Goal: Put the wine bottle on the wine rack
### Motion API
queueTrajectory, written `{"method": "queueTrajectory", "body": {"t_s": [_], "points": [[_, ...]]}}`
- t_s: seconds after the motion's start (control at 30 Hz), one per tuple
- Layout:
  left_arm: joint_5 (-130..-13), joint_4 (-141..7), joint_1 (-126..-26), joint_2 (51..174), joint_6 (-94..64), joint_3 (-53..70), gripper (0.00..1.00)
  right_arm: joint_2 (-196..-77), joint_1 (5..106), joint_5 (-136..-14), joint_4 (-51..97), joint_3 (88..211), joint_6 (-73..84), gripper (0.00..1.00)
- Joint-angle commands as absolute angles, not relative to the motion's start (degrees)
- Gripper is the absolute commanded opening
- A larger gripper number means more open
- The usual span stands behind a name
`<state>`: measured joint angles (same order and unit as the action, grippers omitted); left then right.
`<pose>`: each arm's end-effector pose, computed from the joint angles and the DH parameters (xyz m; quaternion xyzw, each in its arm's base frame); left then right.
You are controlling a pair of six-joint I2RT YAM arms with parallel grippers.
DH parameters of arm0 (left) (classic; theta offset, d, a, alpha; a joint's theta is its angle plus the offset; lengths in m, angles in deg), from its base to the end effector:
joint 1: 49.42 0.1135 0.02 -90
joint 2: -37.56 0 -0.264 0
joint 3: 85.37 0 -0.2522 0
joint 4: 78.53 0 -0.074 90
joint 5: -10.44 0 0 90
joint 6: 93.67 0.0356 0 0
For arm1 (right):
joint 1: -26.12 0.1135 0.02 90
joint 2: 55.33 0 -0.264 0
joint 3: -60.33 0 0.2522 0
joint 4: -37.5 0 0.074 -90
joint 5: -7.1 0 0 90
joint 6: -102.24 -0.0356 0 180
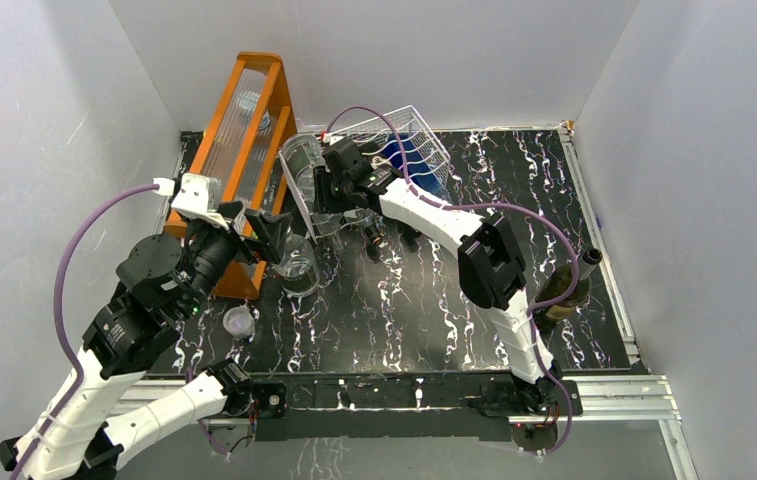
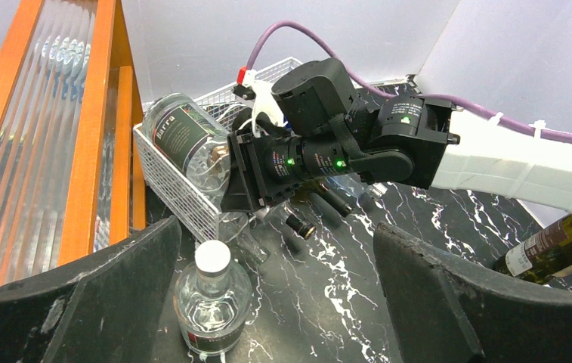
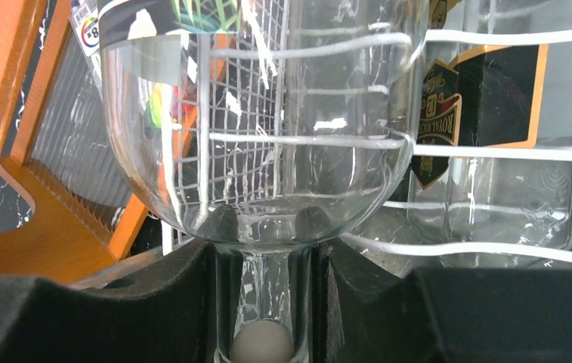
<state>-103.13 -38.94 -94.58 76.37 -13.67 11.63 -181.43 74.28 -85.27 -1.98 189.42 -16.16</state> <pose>0.0816 -0.0619 0.4633 0.0574 0.6782 -0.2103 0.7018 0.3450 0.3831 0.2748 -0.1440 0.8811 0.2643 0.3647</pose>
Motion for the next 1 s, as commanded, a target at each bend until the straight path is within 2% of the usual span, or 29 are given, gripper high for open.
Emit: {"method": "queueTrajectory", "body": {"t_s": [0.0,0.1,0.3,0.53,0.73,0.97], "points": [[-103.14,-39.19,-94.41,76.89,-12.91,10.03,0.98,-180.83,73.56,-83.35,6.73,197.39,-18.06,0.2],[-103.32,-39.15,-94.42,77.02,-13.03,9.96,0.98,-181.79,73.49,-81.87,5.59,198.54,-18.84,0.29],[-103.45,-39.01,-94.41,76.85,-12.99,9.82,0.98,-180.64,73.49,-82.14,5.72,196.79,-18.92,0.54],[-103.51,-38.93,-94.41,77.06,-12.83,9.76,0.98,-176.82,73.49,-82.99,6.9,193.43,-16.25,0.78],[-103.47,-38.84,-94.42,76.98,-13.08,9.59,0.98,-171.03,73.48,-86.99,8.99,187.32,-13.58,0.84],[-101.56,-37.65,-94.42,77.55,-12.95,9.33,0.98,-161.57,73.45,-89.87,11.48,178.61,-13.34,0.85]]}}
